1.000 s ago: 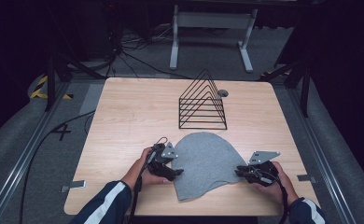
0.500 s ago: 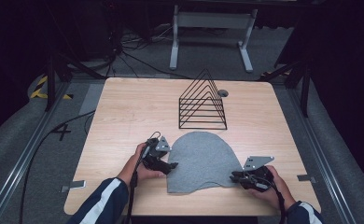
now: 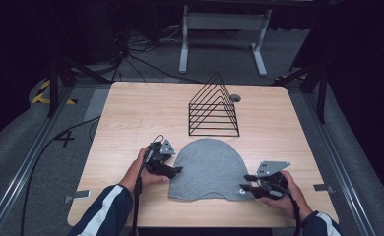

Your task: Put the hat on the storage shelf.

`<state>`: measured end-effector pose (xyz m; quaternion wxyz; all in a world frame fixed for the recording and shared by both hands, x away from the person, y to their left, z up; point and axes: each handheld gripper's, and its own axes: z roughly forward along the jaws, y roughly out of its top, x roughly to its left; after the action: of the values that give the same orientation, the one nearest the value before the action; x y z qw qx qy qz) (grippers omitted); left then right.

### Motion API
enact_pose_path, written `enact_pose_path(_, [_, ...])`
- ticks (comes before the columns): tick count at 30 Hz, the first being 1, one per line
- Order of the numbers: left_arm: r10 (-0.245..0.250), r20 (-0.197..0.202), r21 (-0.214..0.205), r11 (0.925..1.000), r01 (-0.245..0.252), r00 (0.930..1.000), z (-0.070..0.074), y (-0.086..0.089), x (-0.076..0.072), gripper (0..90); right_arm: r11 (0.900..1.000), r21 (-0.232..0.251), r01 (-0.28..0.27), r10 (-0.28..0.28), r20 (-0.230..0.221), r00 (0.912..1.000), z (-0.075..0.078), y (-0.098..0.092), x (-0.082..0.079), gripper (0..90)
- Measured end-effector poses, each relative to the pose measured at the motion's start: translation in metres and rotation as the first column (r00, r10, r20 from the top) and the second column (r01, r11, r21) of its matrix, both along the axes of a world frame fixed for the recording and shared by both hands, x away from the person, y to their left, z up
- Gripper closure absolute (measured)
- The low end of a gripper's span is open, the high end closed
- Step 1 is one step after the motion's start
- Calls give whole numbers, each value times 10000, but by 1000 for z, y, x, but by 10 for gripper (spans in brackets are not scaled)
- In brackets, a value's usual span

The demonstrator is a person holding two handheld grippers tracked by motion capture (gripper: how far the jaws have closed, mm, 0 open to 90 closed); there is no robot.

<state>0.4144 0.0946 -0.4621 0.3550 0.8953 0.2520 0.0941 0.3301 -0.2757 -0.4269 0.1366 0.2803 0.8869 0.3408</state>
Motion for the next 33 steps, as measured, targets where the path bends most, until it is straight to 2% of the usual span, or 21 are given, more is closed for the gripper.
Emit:
enact_pose_path(2, [178,141,-275,9995,-174,9997,4,0,5,270,9985,132,530,-532,89,9985,7,-3,15,534])
enact_pose_path(5, [240,18,-361,9991,-239,9997,6,-3,13,271,9947,-257,999,-994,185,9949,5,-2,43,465])
enact_pose_path(6, [280,-34,-367,9989,-281,9996,6,-4,14,271,9928,-298,1159,-1158,29,9933,2,-1,54,445])
enact_pose_path(7, [280,-34,-367,9989,-281,9996,6,-4,14,271,9928,-298,1159,-1158,29,9933,2,-1,54,445])
enact_pose_path(8, [309,17,-314,9990,-308,9995,4,-6,16,271,9920,-297,1223,-1227,-118,9924,-1,1,62,427])
enact_pose_path(10, [342,26,-212,9992,-342,9994,2,-10,19,261,9901,50,1405,-1401,-456,9891,-6,6,78,395])
enact_pose_path(12, [349,-121,-99,9993,-350,9993,-2,-13,20,251,9897,-137,1425,-1431,-569,9881,-9,13,87,363])
enact_pose_path(14, [267,-350,106,9996,-263,9990,-5,-18,20,243,9875,-344,1541,-1560,-618,9858,-13,21,94,340])
enact_pose_path(15, [283,-398,35,9996,-282,9988,-5,-18,20,229,9872,-199,1580,-1590,-759,9843,-16,24,97,339])
enact_pose_path(17, [274,-331,48,9996,-273,9991,-6,-19,20,218,9856,-256,1672,-1688,-852,9820,-19,28,100,328])
enact_pose_path(19, [291,-320,31,9996,-290,9991,-6,-19,20,212,9830,-556,1749,-1794,-899,9797,-25,33,103,294])
enact_pose_path(20, [295,-324,75,9995,-293,9990,-6,-19,20,207,9829,-409,1797,-1827,-915,9789,-26,33,103,294])
enact_pose_path(23, [265,-318,45,9996,-264,9991,-6,-22,18,204,9824,-423,1821,-1852,-892,9786,-26,33,102,296])
enact_pose_path(24, [265,-318,45,9996,-264,9991,-6,-22,18,227,9824,-423,1821,-1852,-892,9786,-26,33,102,296])
enact_pose_path(25, [188,-393,122,9998,-183,9991,-4,-23,17,227,9832,-437,1772,-1804,-867,9798,-26,34,101,321])
enact_pose_path(26, [73,-331,137,9999,-68,9994,-3,-23,16,273,9851,-489,1647,-1685,-889,9817,-25,34,98,375])
enact_pose_path(27, [84,-440,181,9998,-76,9990,-2,-23,15,318,9865,-493,1559,-1599,-914,9829,-24,35,97,427])
enact_pose_path(30, [152,-441,150,9998,-145,9989,-1,-24,14,378,9873,-472,1519,-1556,-899,9837,-23,38,92,543])
enact_pose_path(32, [380,-450,-67,9992,-384,9983,-1,-24,14,484,9875,-438,1515,-1552,-989,9829,-22,40,90,598])
enact_pose_path(33, [461,-474,-45,9989,-463,9978,-1,-24,14,527,9879,-416,1492,-1528,-1026,9829,-22,40,90,624])
